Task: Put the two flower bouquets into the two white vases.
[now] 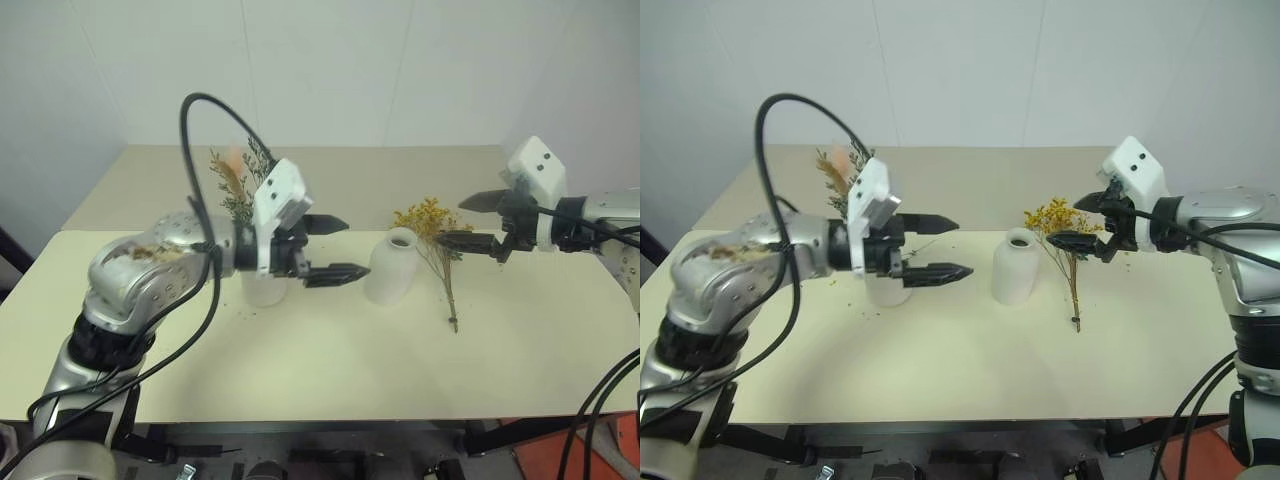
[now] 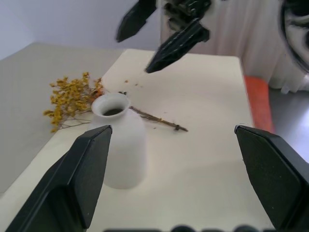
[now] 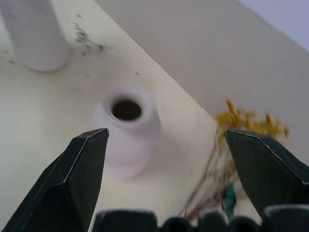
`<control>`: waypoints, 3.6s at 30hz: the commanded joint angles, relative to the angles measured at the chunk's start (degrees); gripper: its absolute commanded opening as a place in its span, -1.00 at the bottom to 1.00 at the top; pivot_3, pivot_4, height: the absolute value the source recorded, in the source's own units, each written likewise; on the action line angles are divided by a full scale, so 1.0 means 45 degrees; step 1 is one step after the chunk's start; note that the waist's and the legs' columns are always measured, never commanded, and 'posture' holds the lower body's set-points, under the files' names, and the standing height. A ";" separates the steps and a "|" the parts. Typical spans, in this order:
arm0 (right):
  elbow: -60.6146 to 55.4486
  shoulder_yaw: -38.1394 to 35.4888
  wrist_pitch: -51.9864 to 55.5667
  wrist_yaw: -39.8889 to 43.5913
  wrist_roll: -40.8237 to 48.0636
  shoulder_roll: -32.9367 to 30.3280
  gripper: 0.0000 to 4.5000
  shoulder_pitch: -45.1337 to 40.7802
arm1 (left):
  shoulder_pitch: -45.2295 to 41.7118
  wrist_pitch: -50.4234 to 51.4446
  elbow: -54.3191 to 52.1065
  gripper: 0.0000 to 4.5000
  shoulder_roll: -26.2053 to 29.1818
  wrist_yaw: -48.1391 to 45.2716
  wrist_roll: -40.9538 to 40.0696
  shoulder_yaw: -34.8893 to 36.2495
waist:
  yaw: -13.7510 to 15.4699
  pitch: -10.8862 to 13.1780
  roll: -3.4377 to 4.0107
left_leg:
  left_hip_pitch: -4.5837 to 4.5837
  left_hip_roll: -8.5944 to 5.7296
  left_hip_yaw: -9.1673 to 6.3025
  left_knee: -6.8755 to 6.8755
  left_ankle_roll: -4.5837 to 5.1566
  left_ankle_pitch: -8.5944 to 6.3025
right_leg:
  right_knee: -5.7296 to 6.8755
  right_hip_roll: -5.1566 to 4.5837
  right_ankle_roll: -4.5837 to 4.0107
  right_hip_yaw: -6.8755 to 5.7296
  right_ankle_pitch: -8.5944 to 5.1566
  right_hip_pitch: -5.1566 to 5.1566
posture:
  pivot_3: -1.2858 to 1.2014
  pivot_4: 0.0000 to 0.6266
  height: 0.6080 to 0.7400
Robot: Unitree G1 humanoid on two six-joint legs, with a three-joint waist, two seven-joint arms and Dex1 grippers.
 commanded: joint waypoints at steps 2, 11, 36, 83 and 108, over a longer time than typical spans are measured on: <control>0.0352 0.0803 0.2468 -0.1265 -0.0525 0.0278 1.00 -0.0792 | -0.1524 0.0813 0.1300 0.98 -0.0277 -0.0662 0.0616 -0.0433 | -0.0091 0.0001 0.0003 | -0.0001 0.0002 -0.0001 -0.0001 0.0000 0.0000 | 0.0003 0.0004 0.0000 0.0001 -0.0001 -0.0006 | 0.03 -0.52 1.00; 0.4842 0.3211 0.6457 -0.2319 -0.1141 0.1441 1.00 -0.3514 | -0.3797 0.2307 0.3056 0.98 -0.0758 -0.2186 0.1369 -0.1573 | -0.0209 0.0017 0.0023 | -0.0034 -0.0003 -0.0002 -0.0002 0.0001 0.0000 | -0.0009 0.0000 0.0002 0.0002 -0.0001 -0.0028 | 0.03 -0.52 1.00; 1.2334 0.7333 0.1683 0.0356 -0.4626 0.4613 0.61 -0.5416 | -0.4141 0.2302 0.3875 1.00 -0.1667 -0.3255 0.3126 -0.1673 | -0.0321 0.0033 0.0051 | -0.0032 -0.0007 -0.0001 0.0003 0.0000 0.0000 | 0.0013 0.0000 0.0007 0.0014 0.0002 -0.0043 | 0.03 -0.52 1.00; 0.0278 -0.3483 -0.3152 -0.4207 0.2141 0.6850 -0.98 -0.0644 | -0.3127 0.2537 0.3300 1.00 -0.1334 -0.2996 0.3214 -0.1033 | -0.0291 0.0063 0.0100 | -0.0037 -0.0015 0.0028 -0.0017 0.0002 0.0001 | 0.0065 -0.0003 0.0020 0.0057 0.0013 -0.0065 | 0.03 -0.52 1.00; -0.0673 -0.2383 -0.3752 -0.5248 0.1639 0.7464 -0.98 0.1483 | -0.3395 0.2174 0.3844 1.00 -0.1534 -0.3254 0.3480 -0.1213 | -0.0297 0.0062 0.0100 | -0.0030 -0.0015 0.0031 -0.0008 0.0002 0.0001 | 0.0035 -0.0002 0.0020 0.0062 0.0012 -0.0064 | 0.03 -0.52 1.00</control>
